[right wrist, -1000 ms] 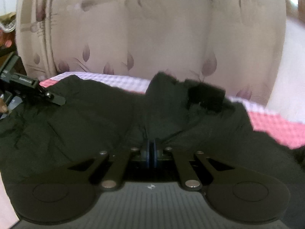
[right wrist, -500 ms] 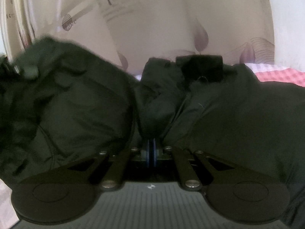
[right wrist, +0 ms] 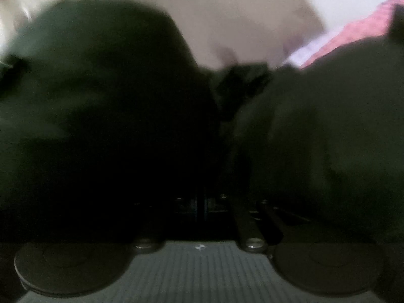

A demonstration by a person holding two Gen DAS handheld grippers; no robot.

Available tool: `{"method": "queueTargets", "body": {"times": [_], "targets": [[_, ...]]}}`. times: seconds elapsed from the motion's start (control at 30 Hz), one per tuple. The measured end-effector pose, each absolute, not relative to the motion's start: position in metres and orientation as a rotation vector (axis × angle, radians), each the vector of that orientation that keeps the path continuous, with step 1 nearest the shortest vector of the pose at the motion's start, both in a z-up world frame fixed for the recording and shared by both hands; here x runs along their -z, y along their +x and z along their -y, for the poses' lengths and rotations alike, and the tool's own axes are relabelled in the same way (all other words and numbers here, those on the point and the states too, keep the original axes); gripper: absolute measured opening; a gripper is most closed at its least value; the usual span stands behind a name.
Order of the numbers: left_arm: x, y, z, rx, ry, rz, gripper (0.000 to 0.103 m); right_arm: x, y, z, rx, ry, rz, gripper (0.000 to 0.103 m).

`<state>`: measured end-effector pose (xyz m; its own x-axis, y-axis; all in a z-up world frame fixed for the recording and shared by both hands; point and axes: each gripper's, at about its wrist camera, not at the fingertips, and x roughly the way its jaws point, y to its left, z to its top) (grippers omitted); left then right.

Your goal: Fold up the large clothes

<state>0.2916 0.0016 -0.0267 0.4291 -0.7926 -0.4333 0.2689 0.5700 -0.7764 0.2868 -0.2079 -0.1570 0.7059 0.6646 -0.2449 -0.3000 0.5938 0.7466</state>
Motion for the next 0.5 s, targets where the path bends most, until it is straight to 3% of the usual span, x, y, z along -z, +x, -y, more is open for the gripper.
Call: {"method": "queueTargets", "body": {"times": [0.1,0.37,0.47,0.5], "targets": [[0.06,0.301,0.006,0.817,-0.819,-0.873,0.047,0.157,0.261,0.239,-0.598,0.81,-0.504,0.006],[0.12,0.296,0.017,0.97,-0.963,-0.614,0.05,0.162,0.208,0.309,-0.601,0.98,-0.402,0.008],[0.14,0.286,0.007,0.993,-1.092,-0.441,0.061,0.159,0.191,0.322,-0.607,1.038,-0.352,0.027],[0.147,0.282,0.004,0.991,-1.135,-0.396,0.064,0.158,0.188,0.321,-0.599,1.047,-0.338,0.047]]}}
